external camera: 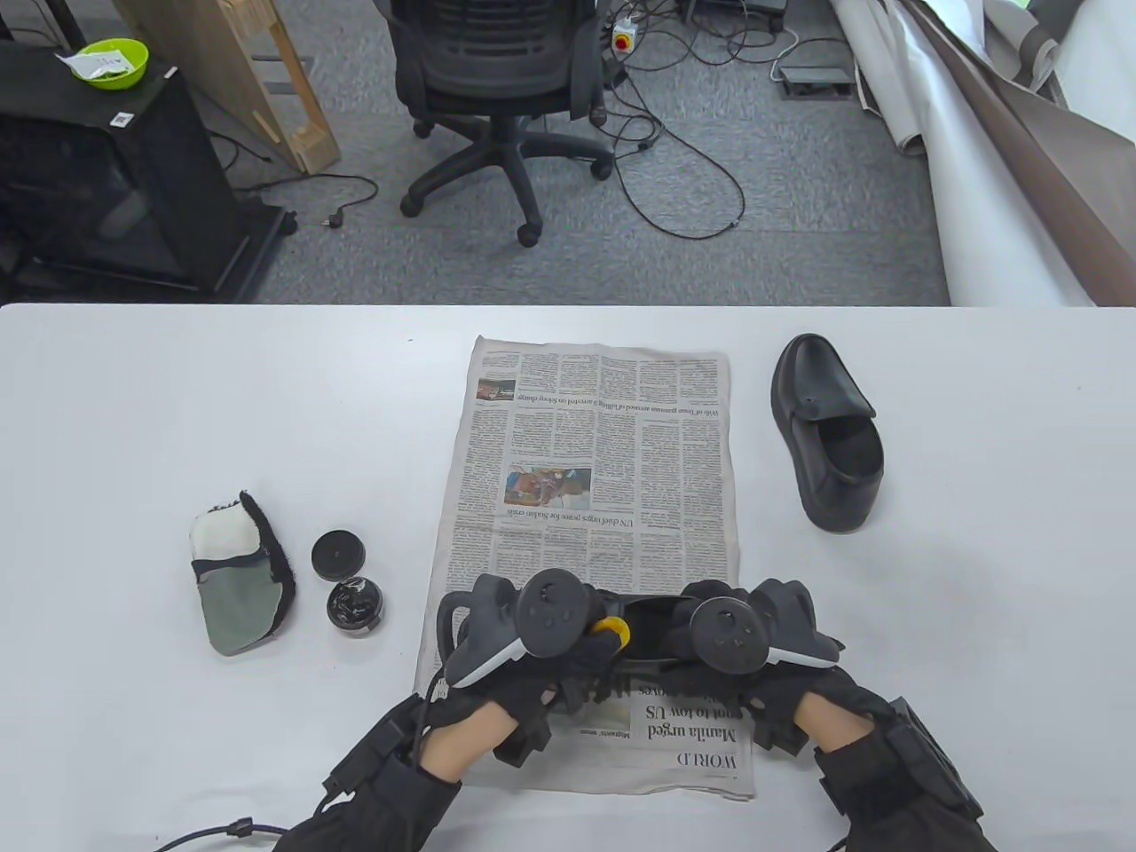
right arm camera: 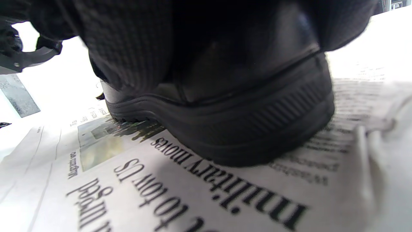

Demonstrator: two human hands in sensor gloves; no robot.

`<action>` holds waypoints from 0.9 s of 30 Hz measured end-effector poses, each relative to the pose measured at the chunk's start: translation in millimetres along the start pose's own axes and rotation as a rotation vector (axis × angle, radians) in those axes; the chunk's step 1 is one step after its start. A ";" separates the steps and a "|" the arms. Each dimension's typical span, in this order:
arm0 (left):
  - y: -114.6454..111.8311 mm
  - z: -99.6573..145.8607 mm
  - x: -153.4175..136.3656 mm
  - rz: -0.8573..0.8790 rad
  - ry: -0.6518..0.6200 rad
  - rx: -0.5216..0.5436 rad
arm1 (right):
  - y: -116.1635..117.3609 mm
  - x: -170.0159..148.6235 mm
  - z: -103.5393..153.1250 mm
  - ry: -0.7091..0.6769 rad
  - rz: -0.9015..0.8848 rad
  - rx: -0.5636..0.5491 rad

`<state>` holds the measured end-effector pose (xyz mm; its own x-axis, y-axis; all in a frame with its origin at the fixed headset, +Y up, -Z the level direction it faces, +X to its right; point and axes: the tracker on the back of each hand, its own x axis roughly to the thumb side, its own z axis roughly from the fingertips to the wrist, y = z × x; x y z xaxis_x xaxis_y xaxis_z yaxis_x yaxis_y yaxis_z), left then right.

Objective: Dip and apply built-in sponge shoe polish on shoes

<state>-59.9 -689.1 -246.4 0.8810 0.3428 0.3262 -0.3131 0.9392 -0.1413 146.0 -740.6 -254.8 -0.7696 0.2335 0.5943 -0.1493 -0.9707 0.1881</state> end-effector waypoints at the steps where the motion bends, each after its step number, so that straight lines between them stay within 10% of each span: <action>1: -1.3 -3.8 0.2 -0.008 0.018 0.009 | 0.0 0.0 0.0 -0.001 0.000 -0.001; 9: -2.2 -21.5 -23.0 -0.147 0.160 0.072 | -0.2 0.2 0.1 0.000 0.006 -0.002; 19: 17.2 -8.5 -85.5 -0.172 0.404 -0.110 | 0.0 0.4 0.1 0.004 0.006 -0.006; 27: 27.0 3.9 -82.2 -0.203 0.359 -0.258 | -0.2 0.5 0.2 0.003 0.007 -0.005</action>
<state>-142.1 -691.8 -273.3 0.9961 0.0816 0.0345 -0.0645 0.9345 -0.3501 145.7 -740.2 -254.4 -0.7724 0.2269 0.5933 -0.1471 -0.9725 0.1805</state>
